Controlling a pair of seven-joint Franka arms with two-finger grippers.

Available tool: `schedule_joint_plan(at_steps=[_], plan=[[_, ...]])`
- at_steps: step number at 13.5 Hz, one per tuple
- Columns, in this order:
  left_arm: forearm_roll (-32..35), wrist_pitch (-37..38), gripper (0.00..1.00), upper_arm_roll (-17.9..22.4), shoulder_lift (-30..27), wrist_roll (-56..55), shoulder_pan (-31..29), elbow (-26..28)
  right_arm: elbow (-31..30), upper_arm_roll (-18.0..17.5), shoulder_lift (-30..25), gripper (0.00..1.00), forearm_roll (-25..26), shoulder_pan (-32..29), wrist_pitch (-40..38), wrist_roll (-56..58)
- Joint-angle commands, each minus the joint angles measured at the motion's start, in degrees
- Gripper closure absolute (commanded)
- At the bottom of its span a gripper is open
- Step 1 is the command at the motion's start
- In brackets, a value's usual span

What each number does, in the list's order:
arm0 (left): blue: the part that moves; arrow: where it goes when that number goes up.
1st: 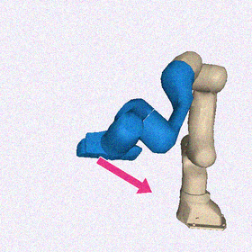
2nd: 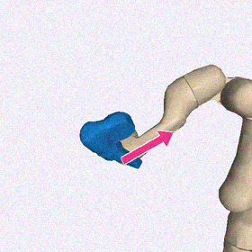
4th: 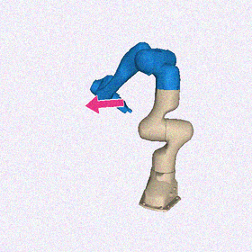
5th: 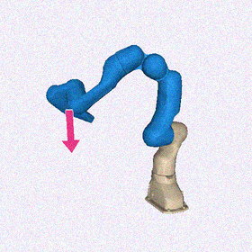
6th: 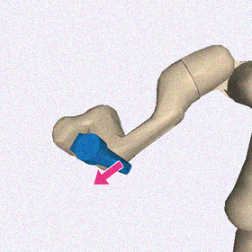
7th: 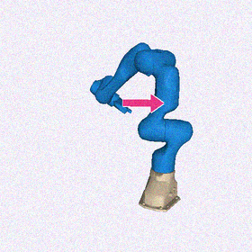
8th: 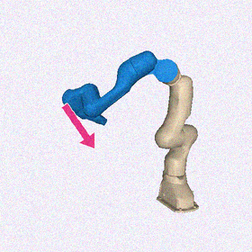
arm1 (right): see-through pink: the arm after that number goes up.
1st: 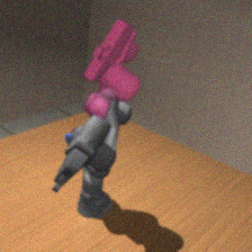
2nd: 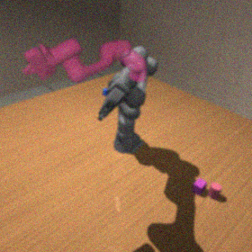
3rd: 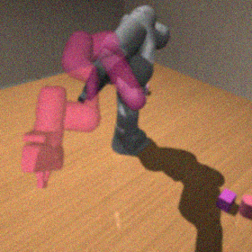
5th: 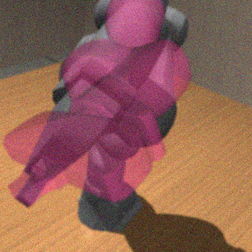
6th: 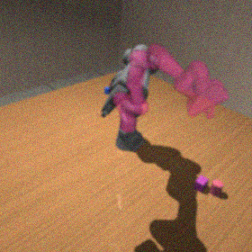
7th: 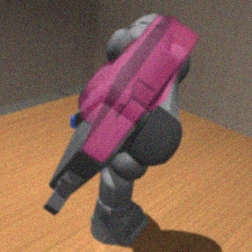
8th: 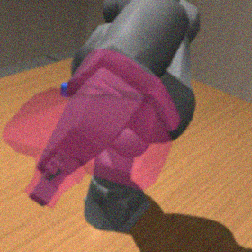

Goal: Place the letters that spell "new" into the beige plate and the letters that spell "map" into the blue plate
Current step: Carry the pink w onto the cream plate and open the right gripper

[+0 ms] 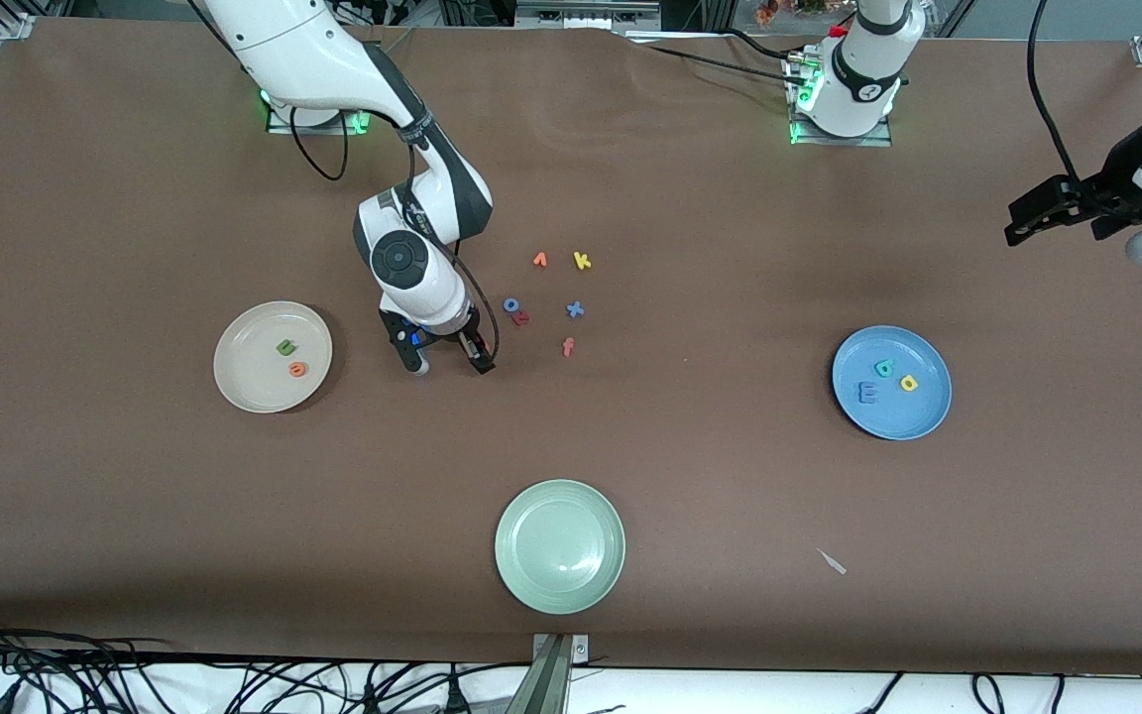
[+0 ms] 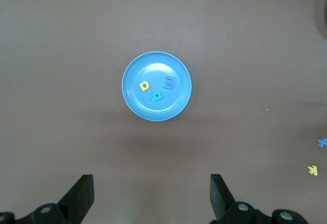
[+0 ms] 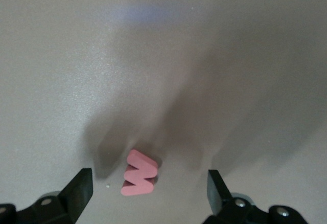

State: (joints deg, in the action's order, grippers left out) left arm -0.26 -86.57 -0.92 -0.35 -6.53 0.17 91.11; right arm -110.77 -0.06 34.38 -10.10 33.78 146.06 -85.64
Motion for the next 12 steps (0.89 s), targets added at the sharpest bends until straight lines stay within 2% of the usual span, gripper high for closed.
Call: schedule_joint_plan(at_steps=[1,3,8,9,12], plan=[[-1.0,1.7,0.00,0.2,1.0,-0.8,0.3,-2.2,0.7,0.3,0.9,0.07,1.0,0.5,1.6,-1.1],[-1.0,1.8,0.00,0.2,1.0,-0.8,0.0,-2.1,0.7,0.3,1.1,0.18,1.0,0.5,2.2,-1.2],[-1.0,2.2,0.00,0.2,1.0,-0.6,-0.3,-2.1,0.9,0.3,1.5,0.53,1.0,0.5,2.3,-1.2],[-1.0,2.2,0.00,0.2,1.1,-0.6,-0.4,-2.2,1.1,0.3,1.5,0.55,1.1,0.5,2.3,-0.9],[-1.0,2.2,0.00,0.2,1.1,-0.7,-0.3,-2.2,1.1,0.3,1.6,0.76,1.9,0.6,2.2,0.3]])
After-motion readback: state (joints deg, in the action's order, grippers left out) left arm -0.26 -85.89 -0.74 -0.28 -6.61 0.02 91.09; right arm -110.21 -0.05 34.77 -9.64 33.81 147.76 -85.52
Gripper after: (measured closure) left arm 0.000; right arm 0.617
